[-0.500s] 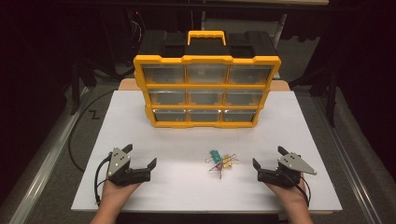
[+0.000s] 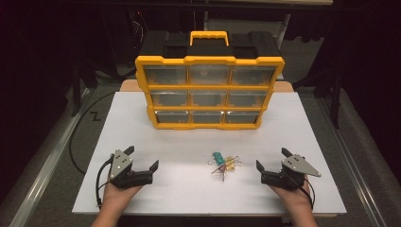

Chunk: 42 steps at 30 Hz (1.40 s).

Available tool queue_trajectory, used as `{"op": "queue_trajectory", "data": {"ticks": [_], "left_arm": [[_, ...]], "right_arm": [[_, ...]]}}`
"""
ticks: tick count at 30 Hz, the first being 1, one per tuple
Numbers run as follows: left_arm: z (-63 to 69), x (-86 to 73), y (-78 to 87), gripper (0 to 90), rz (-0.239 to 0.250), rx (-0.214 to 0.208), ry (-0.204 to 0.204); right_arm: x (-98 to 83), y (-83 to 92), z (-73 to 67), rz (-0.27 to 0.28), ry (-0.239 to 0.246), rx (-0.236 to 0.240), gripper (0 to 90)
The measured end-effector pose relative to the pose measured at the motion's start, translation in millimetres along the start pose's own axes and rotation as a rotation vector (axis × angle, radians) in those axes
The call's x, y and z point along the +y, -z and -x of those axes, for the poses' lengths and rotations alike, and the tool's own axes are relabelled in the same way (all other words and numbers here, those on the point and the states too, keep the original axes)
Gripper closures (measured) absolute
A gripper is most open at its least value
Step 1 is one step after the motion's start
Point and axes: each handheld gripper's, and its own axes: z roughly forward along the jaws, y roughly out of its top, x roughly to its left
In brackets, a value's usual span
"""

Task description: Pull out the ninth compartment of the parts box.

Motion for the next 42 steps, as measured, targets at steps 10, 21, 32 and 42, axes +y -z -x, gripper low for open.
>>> {"op": "queue_trajectory", "data": {"ticks": [10, 21, 32, 42], "left_arm": [[-0.3, 0.1, 0.5, 0.3, 0.002, -0.001, 0.004], [-0.8, 0.2, 0.7, 0.3, -0.001, -0.002, 0.003], [-3.6, -1.7, 0.5, 0.3, -0.006, 0.005, 0.022], [-7.4, -1.1, 0.9, 0.3, 0.001, 0.007, 0.023]], "right_arm": [[-0.3, -1.0, 0.1, -0.005, 0.004, 0.001, 0.4], [-0.4, -1.5, 0.1, -0.006, 0.006, 0.003, 0.4], [-0.5, -2.6, 1.1, -0.007, -0.009, -0.015, 0.4], [0.1, -6.1, -1.4, -0.011, -0.003, -0.014, 0.4]]}}
